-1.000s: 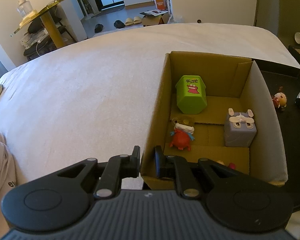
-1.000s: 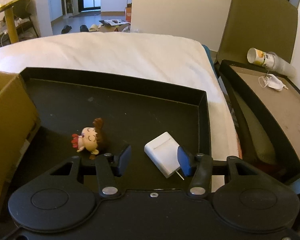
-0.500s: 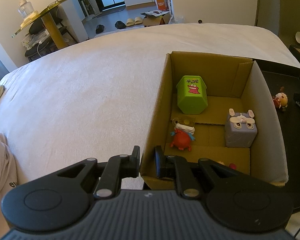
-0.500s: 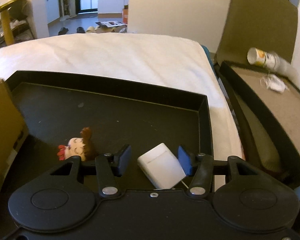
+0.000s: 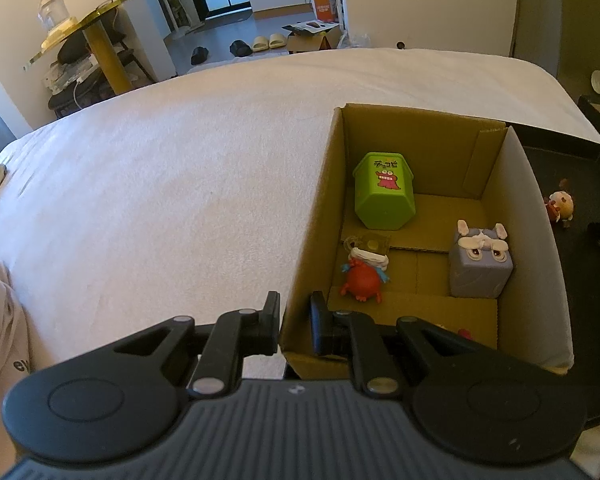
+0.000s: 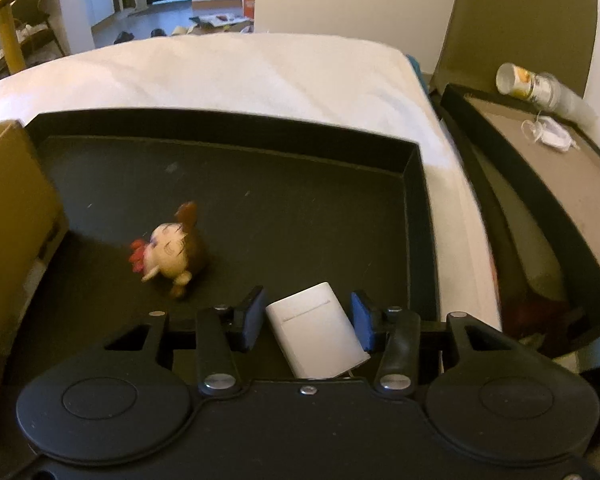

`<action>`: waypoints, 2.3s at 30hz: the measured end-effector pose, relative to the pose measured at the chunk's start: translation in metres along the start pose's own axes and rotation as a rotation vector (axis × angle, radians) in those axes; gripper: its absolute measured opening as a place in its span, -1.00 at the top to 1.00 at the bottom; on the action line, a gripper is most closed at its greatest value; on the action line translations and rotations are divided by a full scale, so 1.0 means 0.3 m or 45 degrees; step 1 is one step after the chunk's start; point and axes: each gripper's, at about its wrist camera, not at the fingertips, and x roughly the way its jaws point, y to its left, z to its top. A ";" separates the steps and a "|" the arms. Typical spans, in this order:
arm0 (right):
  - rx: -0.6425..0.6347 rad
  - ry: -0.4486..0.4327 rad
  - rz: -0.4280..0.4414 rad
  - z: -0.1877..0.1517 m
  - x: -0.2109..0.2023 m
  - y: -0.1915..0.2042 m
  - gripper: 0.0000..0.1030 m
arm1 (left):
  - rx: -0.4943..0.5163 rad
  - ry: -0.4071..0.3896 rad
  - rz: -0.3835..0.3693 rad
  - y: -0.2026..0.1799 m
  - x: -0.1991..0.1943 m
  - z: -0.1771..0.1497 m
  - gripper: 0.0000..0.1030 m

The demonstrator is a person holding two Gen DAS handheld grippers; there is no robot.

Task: Organize rigid objects
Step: 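Close the right gripper on the white charger plug, then lift the white charger with the right gripper and carry it toward the box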

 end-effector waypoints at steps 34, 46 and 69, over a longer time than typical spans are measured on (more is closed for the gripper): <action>0.123 0.060 0.143 -0.054 -0.239 0.059 0.28 | -0.063 0.002 -0.088 0.038 0.006 -0.001 0.77; 0.089 -0.024 0.194 -0.005 -0.337 0.100 0.28 | -0.071 0.001 -0.099 0.042 0.013 -0.002 0.78; -0.050 -0.196 0.328 0.179 -0.492 0.320 0.28 | -0.139 -0.015 -0.182 0.078 0.014 -0.007 0.80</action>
